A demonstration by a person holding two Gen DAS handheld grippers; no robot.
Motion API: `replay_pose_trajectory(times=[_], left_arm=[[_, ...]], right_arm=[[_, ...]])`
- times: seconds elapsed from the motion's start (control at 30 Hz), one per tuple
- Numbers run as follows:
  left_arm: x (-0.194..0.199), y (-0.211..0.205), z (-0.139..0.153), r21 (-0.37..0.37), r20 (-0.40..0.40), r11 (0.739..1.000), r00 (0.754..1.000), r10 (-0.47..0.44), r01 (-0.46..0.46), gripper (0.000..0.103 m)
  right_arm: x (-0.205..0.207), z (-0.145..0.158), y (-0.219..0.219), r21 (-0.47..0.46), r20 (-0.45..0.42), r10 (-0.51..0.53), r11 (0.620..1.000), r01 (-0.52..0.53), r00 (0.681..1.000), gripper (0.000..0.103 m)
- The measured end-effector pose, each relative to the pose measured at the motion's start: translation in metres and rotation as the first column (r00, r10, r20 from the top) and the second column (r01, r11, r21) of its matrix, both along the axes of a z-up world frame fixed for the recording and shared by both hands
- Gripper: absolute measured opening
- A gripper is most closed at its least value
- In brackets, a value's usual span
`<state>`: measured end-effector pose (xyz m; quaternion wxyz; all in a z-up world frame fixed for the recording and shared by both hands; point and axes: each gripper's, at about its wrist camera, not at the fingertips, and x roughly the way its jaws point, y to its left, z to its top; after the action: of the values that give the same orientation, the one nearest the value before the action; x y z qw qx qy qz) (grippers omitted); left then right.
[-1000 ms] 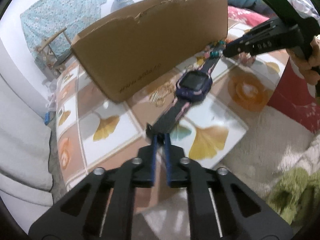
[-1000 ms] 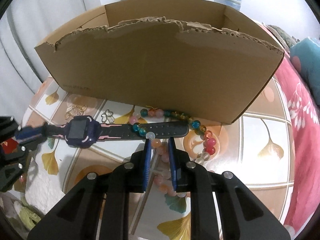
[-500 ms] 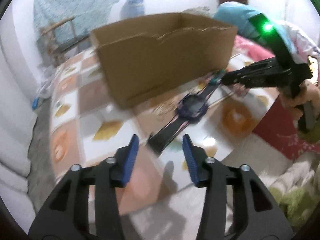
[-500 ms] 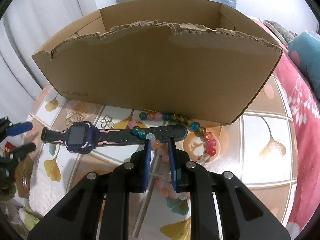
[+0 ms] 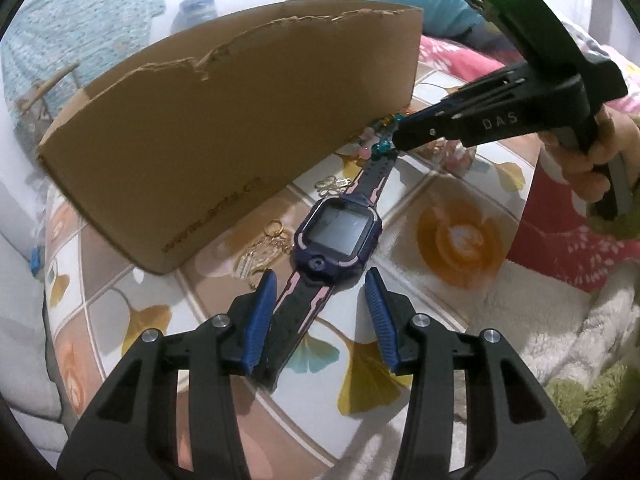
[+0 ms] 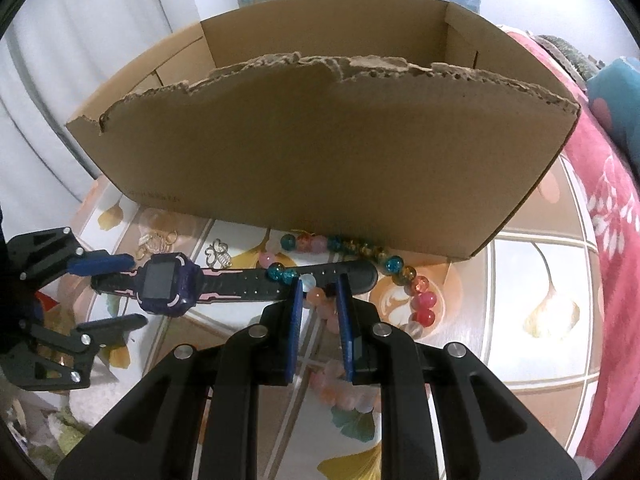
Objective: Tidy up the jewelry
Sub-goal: 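Close the left gripper on the black watch strap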
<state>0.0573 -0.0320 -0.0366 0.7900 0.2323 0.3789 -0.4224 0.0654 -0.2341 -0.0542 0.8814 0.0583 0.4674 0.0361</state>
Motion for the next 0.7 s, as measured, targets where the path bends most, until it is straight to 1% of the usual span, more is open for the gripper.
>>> replay_pose_trajectory(times=[0.07,0.17,0.3,0.37,0.4,0.43,0.6,0.7], left_arm=[[0.003,-0.003,0.0,-0.003,-0.016,1.0,1.0,-0.005,0.005,0.044],[0.007,-0.004,0.0,-0.018,-0.05,1.0,0.999,-0.011,0.01,0.041],[0.008,-0.006,0.001,-0.019,-0.059,0.999,0.998,-0.037,0.036,0.038],[0.007,-0.002,0.002,-0.013,-0.059,0.999,0.997,-0.052,0.052,0.034],[0.004,0.002,0.004,-0.01,-0.059,0.998,0.996,-0.059,0.059,0.031],[0.003,0.003,0.004,-0.005,-0.057,0.998,0.996,-0.067,0.067,0.025],[-0.009,0.006,0.005,0.028,-0.034,0.995,0.995,-0.092,0.093,0.024],[-0.017,0.009,0.007,0.033,-0.03,0.994,0.995,-0.099,0.1,0.024]], right_arm=[[0.002,0.0,-0.001,0.011,0.001,0.0,1.0,0.0,1.0,0.017],[0.002,-0.001,-0.004,0.032,0.0,0.0,0.999,0.0,1.0,0.017],[0.002,-0.002,-0.007,0.063,-0.003,0.0,0.998,0.0,1.0,0.017],[0.002,-0.002,-0.006,0.062,-0.004,0.002,0.998,-0.001,1.0,0.017],[0.001,-0.002,-0.007,0.06,-0.003,0.003,0.998,-0.002,1.0,0.017],[0.0,-0.002,-0.008,0.056,-0.004,0.002,0.998,-0.002,1.0,0.017],[-0.001,-0.002,-0.008,0.062,-0.004,0.005,0.998,-0.005,1.0,0.017],[-0.001,0.0,-0.007,0.055,0.002,0.011,0.998,-0.011,1.0,0.017]])
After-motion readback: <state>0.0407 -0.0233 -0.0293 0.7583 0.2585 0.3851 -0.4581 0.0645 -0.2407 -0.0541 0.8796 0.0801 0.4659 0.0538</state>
